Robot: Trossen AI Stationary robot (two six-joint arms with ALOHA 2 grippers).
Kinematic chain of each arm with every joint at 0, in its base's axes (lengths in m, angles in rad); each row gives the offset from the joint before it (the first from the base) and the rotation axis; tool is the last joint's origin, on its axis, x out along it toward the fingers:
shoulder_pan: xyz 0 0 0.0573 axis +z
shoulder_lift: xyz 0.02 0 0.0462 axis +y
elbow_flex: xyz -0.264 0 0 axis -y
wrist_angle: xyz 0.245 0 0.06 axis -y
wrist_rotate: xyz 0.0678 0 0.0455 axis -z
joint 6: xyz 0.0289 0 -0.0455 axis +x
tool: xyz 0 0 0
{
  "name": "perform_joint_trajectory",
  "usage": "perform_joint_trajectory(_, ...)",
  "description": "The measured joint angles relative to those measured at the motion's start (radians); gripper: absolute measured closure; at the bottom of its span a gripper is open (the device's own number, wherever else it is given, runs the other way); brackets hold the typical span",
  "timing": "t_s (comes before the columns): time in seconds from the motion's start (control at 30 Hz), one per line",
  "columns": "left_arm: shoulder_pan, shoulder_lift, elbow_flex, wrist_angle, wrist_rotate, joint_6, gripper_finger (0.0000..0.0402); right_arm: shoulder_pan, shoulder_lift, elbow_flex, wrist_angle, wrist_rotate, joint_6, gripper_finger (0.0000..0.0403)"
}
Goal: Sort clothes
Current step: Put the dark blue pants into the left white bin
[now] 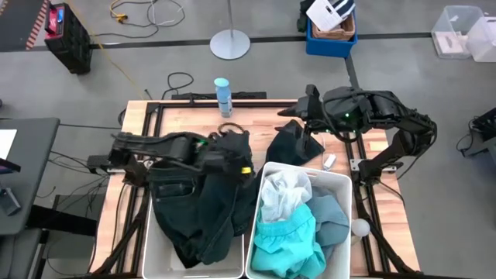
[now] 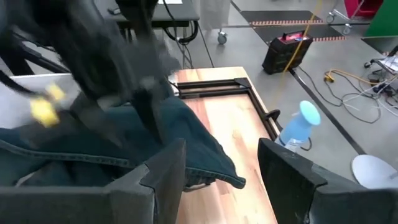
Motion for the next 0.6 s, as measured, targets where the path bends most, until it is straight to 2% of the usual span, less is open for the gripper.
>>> perform_joint_trajectory(0.23,-0.007,0.006,0.0,-0.041,0.121,0.002,0.0199,0.041,0.0,0.0,-0.001,0.001,0.019,0.0186)
perform_joint_trajectory(0.4,-0.005,0.024,-0.001,-0.272,0.202,-0.063,0.0157,0.04,0.0,0.0,0.0,0.001,0.019,0.0186)
perform_joint_trajectory(0.5,0.001,0.033,-0.04,-0.249,0.28,-0.059,0.0136,0.039,0.0,0.0,0.002,0.007,0.016,0.0186)
perform_joint_trajectory(0.6,0.005,0.051,-0.074,-0.204,0.307,-0.028,0.0128,0.032,0.0,0.0,0.01,0.007,0.013,0.0186)
